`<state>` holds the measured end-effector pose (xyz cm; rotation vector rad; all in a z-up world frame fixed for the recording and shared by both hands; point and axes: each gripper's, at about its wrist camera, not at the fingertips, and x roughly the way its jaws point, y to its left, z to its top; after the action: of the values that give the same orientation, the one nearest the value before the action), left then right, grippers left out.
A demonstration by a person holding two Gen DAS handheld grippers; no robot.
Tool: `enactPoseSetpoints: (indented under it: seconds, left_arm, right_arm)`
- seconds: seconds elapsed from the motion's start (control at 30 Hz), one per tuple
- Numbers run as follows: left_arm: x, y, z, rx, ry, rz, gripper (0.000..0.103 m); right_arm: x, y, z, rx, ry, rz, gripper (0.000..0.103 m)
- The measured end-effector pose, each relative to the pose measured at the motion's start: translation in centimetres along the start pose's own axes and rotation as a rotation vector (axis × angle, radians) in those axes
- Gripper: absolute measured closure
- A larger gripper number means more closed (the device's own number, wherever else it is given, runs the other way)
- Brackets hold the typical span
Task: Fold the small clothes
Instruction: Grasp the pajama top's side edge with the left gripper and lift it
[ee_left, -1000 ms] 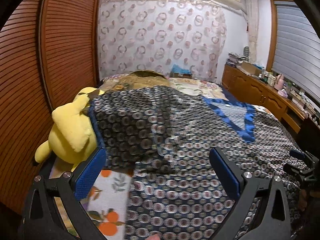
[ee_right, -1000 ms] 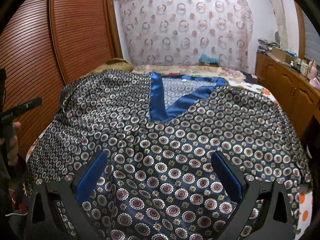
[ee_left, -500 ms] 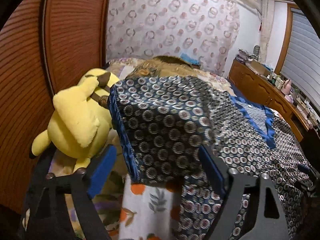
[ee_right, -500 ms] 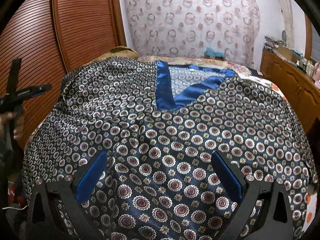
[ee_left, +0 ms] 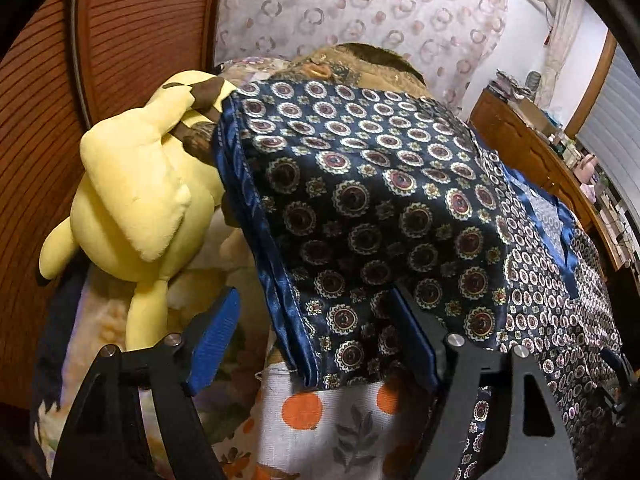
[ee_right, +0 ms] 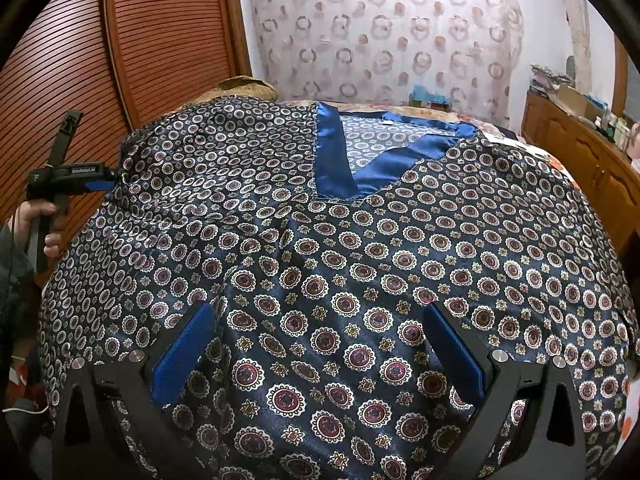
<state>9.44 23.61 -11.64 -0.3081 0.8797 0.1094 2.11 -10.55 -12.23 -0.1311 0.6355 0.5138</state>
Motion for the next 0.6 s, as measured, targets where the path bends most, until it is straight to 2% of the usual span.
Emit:
enactPoseSetpoints:
  seconds: [0.03,0.1,0.2,0.27,0.33,0.37,0.47,0.6]
  left_arm:
    - [0.1,-0.1,-0.1,0.006,0.008,0.001,0.034]
    - [0.7,0.1,0.0,0.014,0.022,0.01,0.048]
    - [0.7,0.3,-0.1,0.019,0.018,-0.019,0.059]
    - [0.6,0.2,-0.1,0.031,0.007,-0.001,0.066]
    - [0.1,0.3,-0.2,0.034,-0.002,0.033,0.08]
    - [-0.3,0.6,-0.1,0.03,-0.013,0.045,0.094]
    - [-2.2,1.0,0.1,0.0,-0.064,-0.04,0.099]
    - [-5.2,-0.4,0.7,0.029,-0.146,-0.06,0.1]
  right_arm:
    - [0.0,0.0,0.0,0.002,0.0,0.003,0.0]
    - [0.0,-0.3,0.0,0.003,-0.001,0.006,0.0]
    - [-0.1,-0.4,-0.1,0.007,-0.002,0.01,0.0]
    - [-0.1,-0.4,-0.1,0.01,-0.001,0.013,0.0]
    - [-0.2,-0.6,-0.1,0.012,-0.001,0.015,0.0]
    - [-0.2,-0.6,-0.1,0.013,-0.001,0.016,0.0]
    - [-0.2,-0.6,-0.1,0.018,-0.001,0.02,0.0]
    - [-0.2,-0.6,-0.1,0.018,0.0,0.019,0.0]
